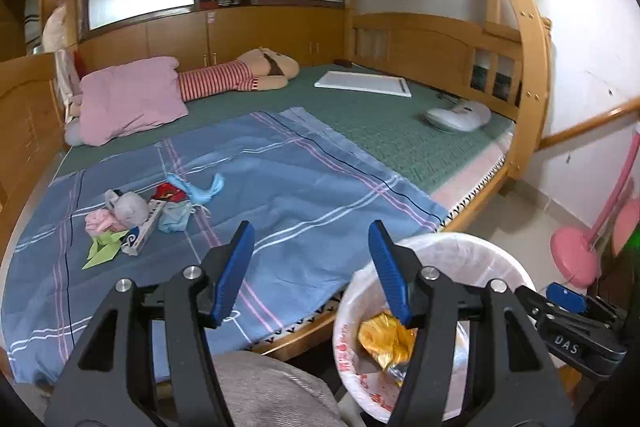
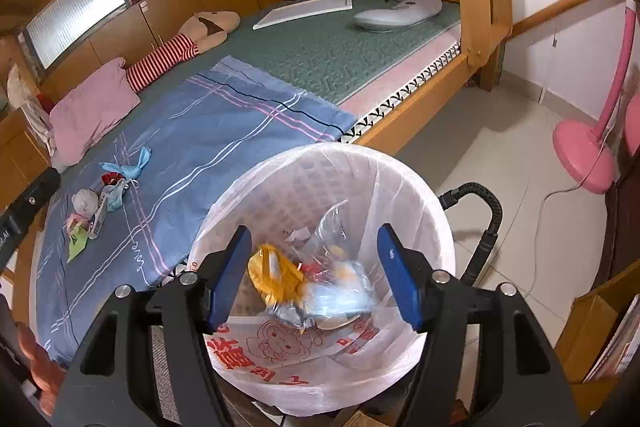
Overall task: Collect trash
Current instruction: 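Move both open tools back over the trash on the bed, then lower the right tool and grasp the light blue cloth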
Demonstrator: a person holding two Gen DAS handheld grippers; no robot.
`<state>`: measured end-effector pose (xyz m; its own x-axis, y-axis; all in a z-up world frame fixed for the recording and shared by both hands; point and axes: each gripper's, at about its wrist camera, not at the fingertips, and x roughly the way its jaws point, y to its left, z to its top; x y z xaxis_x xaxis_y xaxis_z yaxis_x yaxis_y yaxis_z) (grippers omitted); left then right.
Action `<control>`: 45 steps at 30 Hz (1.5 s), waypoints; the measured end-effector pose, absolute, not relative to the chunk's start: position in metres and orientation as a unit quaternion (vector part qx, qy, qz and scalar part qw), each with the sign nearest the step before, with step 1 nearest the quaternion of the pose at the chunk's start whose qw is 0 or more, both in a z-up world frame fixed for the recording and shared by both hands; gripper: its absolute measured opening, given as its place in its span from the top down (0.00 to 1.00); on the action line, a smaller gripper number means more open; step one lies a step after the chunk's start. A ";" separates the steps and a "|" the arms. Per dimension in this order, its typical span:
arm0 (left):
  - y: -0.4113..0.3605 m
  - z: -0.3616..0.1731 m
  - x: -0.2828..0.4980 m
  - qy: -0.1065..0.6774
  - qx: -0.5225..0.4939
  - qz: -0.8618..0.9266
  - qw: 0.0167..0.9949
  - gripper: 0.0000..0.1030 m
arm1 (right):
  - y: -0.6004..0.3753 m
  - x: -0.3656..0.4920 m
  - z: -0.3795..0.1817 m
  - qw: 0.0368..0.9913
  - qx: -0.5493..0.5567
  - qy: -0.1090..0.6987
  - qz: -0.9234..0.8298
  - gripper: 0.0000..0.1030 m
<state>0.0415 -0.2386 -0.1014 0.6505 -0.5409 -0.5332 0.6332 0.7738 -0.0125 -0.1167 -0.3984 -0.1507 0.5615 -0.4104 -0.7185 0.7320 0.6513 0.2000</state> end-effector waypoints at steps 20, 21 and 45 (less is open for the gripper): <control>-0.124 -0.101 0.110 0.246 0.068 -0.194 0.947 0.20 | -0.361 -0.006 -0.148 0.882 0.186 0.354 -0.248 0.31; -0.115 -0.103 0.114 0.249 0.067 -0.186 0.948 0.20 | -0.359 0.007 -0.149 0.884 0.187 0.359 -0.236 0.31; 0.030 -0.153 0.208 0.337 0.016 -0.001 0.941 0.20 | -0.289 0.387 -0.225 0.881 0.053 0.467 -0.049 0.32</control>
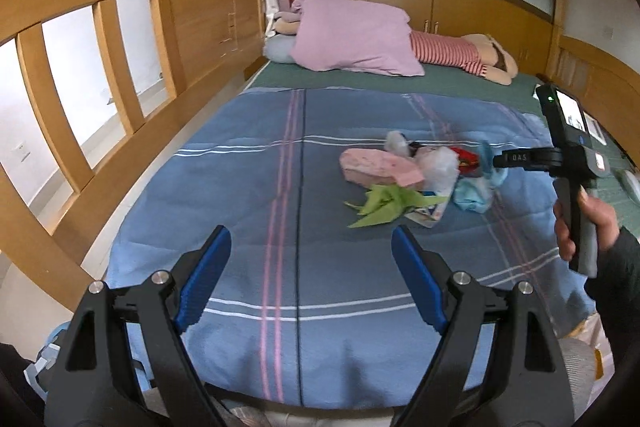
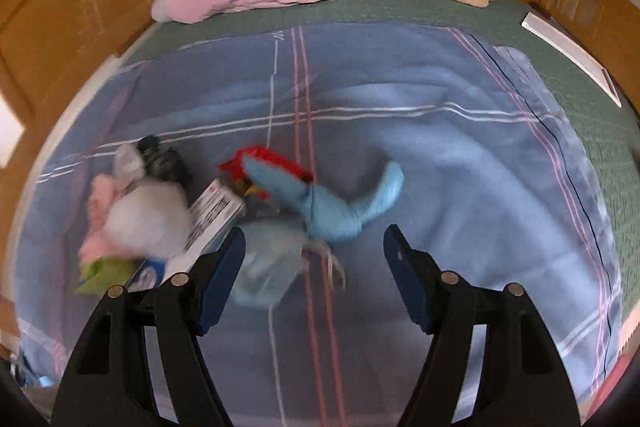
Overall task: Collect trash
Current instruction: 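Lower the right tool and grasp the light blue cloth, then grasp the white plastic bag with the left tool while the right tool holds the cloth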
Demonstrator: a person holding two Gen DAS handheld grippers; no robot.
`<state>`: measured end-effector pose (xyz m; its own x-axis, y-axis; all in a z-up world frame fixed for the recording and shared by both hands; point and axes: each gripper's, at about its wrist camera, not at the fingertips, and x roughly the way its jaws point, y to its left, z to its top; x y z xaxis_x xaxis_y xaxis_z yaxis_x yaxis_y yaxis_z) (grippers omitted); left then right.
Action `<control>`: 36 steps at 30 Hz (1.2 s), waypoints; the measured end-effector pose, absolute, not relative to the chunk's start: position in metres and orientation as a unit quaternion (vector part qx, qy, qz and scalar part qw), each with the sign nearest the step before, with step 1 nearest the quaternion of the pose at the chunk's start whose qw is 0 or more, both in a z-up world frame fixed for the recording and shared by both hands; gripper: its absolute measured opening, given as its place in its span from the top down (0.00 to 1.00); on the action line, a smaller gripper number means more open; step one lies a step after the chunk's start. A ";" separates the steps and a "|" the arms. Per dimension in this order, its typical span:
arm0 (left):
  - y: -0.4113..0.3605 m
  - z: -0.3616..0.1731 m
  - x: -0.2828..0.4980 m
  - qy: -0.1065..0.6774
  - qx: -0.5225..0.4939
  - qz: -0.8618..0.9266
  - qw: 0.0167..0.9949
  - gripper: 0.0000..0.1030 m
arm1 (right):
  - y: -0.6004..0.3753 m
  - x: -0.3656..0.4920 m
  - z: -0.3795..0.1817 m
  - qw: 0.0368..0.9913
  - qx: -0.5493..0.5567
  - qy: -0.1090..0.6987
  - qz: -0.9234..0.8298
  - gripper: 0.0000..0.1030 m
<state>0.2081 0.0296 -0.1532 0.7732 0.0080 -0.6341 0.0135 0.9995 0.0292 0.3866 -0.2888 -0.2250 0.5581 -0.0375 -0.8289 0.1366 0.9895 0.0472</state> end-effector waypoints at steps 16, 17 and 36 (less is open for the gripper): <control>0.034 -0.169 0.233 0.353 0.023 0.014 0.935 0.20 | -0.321 0.408 -0.237 0.855 0.123 0.503 -0.038 0.78; 0.032 -0.170 0.233 0.351 0.025 0.010 0.936 0.20 | -0.323 0.397 -0.230 0.858 0.132 0.496 -0.035 0.78; -0.026 -0.197 0.323 0.365 -0.012 -0.148 0.919 0.20 | -0.346 0.261 -0.209 0.863 0.217 0.456 -0.007 0.78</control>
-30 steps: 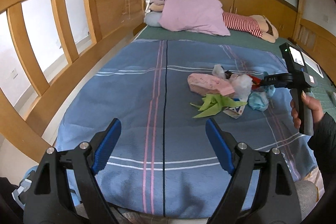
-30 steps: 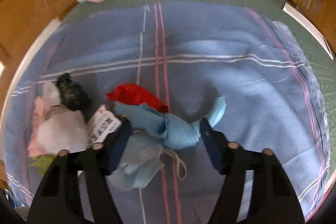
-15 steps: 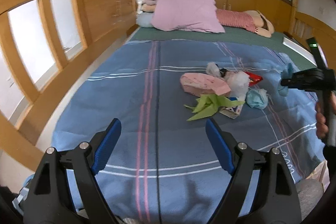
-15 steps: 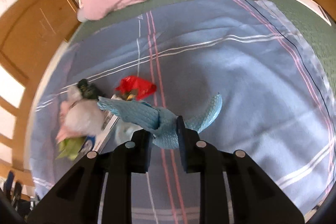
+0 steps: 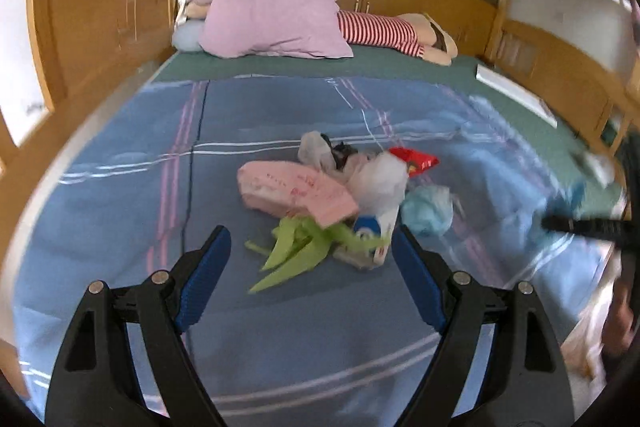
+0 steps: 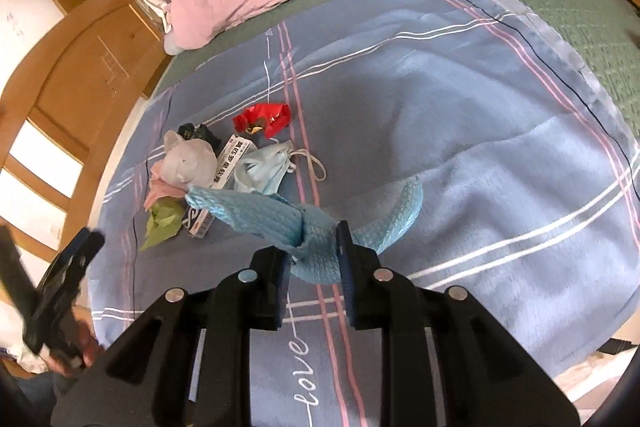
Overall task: Collect trash
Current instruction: 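Grasp the white plastic bag with the left tool while the right tool holds the cloth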
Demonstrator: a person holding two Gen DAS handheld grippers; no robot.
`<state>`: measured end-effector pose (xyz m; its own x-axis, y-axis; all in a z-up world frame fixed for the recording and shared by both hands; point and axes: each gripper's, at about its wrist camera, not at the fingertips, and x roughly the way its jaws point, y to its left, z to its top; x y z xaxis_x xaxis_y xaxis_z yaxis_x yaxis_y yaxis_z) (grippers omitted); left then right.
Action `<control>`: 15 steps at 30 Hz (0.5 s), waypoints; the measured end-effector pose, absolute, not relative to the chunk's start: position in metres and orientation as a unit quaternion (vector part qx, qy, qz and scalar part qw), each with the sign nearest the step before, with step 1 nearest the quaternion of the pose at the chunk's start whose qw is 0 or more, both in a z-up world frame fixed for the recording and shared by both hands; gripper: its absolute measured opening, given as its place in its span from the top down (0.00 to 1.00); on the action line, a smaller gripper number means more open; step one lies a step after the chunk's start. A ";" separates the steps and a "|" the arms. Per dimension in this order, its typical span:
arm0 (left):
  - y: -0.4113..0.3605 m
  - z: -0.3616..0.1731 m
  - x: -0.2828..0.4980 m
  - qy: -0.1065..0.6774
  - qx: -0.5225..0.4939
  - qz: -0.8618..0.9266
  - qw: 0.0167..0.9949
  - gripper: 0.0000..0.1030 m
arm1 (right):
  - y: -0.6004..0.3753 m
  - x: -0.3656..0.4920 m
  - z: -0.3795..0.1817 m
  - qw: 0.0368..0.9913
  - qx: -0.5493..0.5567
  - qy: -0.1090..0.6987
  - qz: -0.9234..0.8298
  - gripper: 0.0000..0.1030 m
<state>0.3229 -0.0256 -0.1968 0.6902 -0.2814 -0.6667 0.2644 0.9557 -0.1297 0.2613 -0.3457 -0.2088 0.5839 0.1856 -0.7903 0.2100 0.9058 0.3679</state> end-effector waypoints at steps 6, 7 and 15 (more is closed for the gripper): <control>-0.042 -0.188 0.363 0.375 -0.055 -0.148 0.914 0.20 | -0.356 0.248 -0.205 0.866 0.232 0.443 -0.009 0.78; -0.050 -0.185 0.366 0.371 -0.050 -0.150 0.915 0.20 | -0.358 0.246 -0.205 0.866 0.235 0.442 -0.011 0.78; -0.120 -0.196 0.393 0.373 -0.003 -0.172 0.912 0.20 | -0.380 0.226 -0.198 0.866 0.257 0.428 -0.021 0.78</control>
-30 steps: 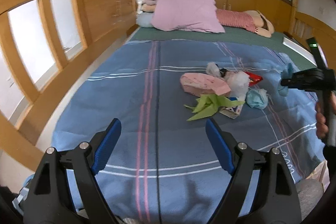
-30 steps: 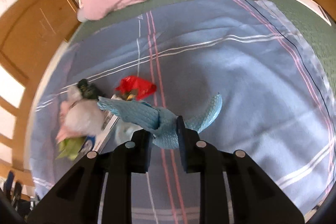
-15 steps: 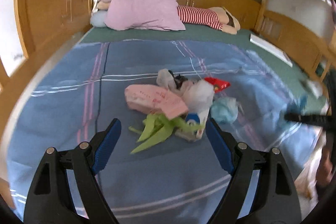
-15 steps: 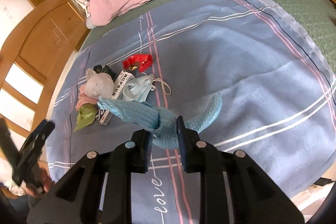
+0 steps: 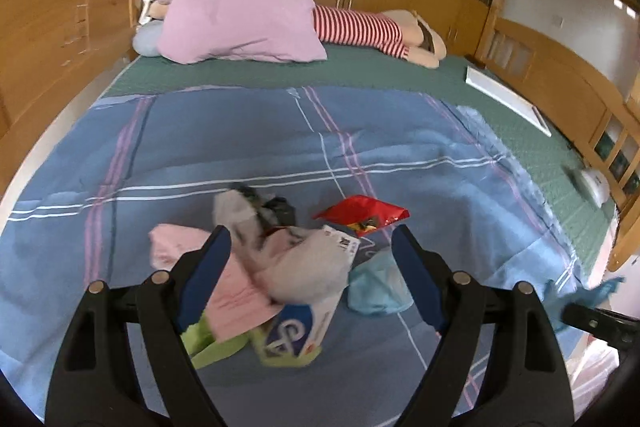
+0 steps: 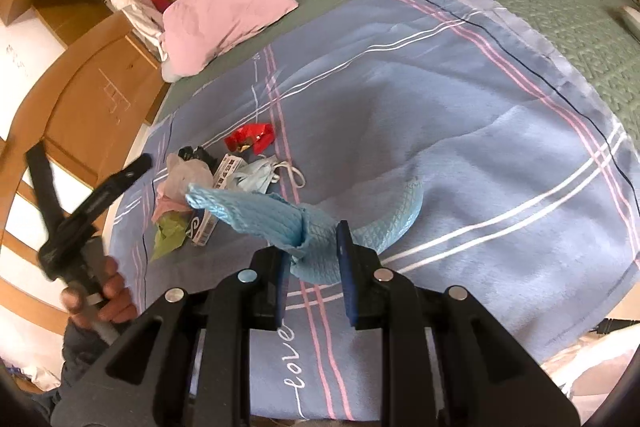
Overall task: Collect trash
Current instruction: 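Grasp the white plastic bag with the left tool while the right tool holds the cloth, then carry the white bag and blue cloth over the white bin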
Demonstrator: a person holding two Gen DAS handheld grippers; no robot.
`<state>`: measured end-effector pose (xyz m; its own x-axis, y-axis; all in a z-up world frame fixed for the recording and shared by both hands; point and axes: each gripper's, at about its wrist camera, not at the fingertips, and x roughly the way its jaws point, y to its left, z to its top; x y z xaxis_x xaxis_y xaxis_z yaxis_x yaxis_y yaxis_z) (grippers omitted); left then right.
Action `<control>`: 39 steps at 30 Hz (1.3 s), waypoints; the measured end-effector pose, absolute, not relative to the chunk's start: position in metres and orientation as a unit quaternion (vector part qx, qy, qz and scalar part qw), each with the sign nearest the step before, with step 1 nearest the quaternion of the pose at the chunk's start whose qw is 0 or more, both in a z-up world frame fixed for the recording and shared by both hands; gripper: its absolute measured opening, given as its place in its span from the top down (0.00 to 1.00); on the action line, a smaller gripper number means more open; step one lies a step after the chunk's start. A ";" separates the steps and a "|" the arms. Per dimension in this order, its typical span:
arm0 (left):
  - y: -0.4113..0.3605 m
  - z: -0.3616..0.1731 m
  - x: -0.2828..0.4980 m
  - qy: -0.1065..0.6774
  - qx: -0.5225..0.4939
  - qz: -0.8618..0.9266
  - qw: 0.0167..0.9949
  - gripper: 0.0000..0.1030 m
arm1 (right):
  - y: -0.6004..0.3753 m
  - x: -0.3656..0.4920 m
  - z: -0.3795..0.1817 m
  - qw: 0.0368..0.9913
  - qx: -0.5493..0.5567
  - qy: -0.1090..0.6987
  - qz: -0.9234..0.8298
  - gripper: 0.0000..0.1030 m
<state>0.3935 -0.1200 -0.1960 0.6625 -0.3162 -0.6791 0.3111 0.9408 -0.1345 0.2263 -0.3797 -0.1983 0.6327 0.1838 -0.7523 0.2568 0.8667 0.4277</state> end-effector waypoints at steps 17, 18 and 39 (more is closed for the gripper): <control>-0.136 -0.242 0.421 0.434 0.021 -0.144 0.889 0.83 | -0.403 0.202 -0.193 0.862 0.279 0.422 -0.038 0.77; -0.133 -0.238 0.420 0.431 0.018 -0.142 0.891 0.84 | -0.403 0.201 -0.191 0.863 0.279 0.419 -0.038 0.77; -0.154 -0.096 0.237 0.287 0.041 -0.250 0.924 0.83 | -0.388 0.117 -0.131 0.899 0.263 0.340 -0.083 0.77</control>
